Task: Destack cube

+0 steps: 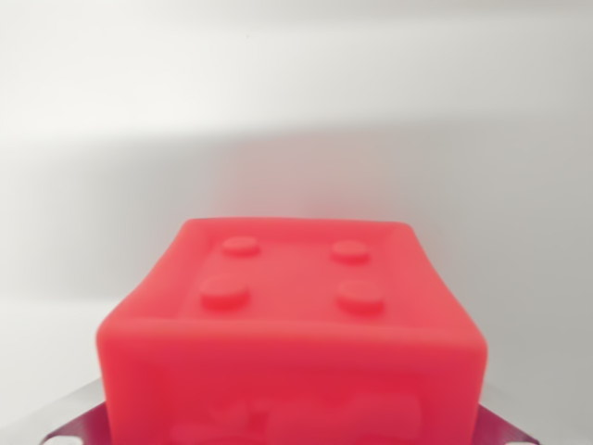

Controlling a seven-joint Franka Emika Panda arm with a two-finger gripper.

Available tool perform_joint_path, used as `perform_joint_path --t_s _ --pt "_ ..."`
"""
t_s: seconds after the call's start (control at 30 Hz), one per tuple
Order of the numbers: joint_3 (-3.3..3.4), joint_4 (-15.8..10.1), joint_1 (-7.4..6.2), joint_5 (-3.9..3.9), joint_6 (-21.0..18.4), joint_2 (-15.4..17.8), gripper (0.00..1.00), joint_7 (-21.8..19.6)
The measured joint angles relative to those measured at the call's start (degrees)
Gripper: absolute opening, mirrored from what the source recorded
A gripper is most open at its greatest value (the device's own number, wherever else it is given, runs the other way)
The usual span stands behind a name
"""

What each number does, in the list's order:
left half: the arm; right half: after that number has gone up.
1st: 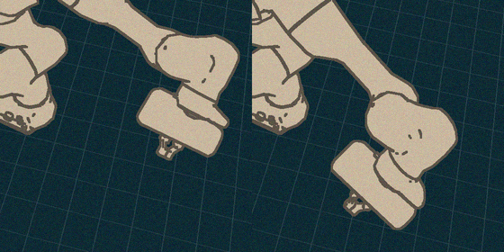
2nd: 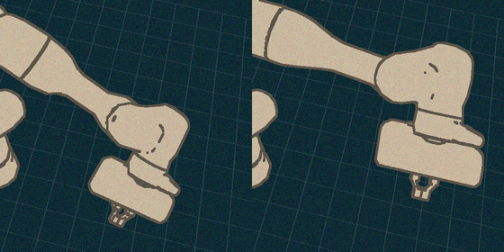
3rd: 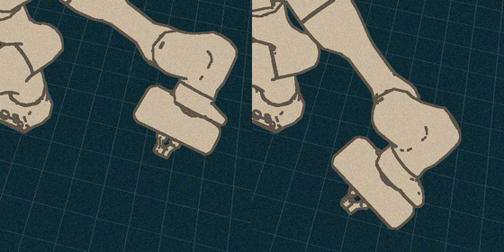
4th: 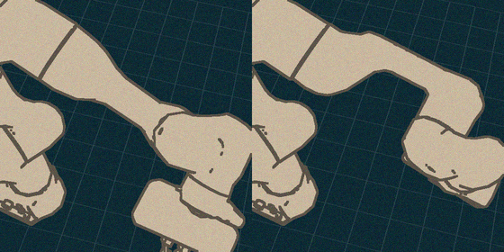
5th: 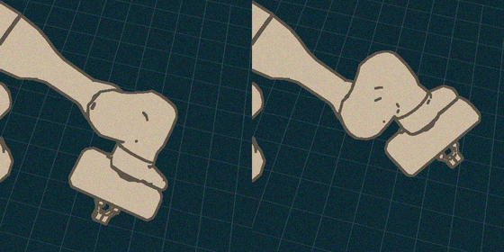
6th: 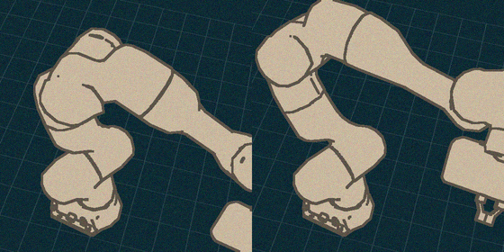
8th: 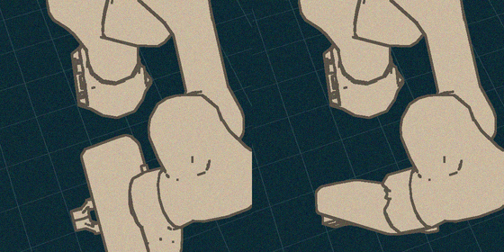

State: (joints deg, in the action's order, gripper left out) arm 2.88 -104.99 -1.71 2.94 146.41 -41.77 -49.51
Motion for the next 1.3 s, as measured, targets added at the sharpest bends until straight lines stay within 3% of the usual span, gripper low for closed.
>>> perform_joint_path --t_s 0.5,0.53,1.3 --pt "-0.16 0.7 0.15 0.01 1.2 -1.8 0.0 0.0" --pt "-0.17 0.7 0.15 0.01 1.2 -1.8 1.0 0.0" --pt "-0.18 0.7 0.16 0.01 1.2 -1.9 1.0 0.0"
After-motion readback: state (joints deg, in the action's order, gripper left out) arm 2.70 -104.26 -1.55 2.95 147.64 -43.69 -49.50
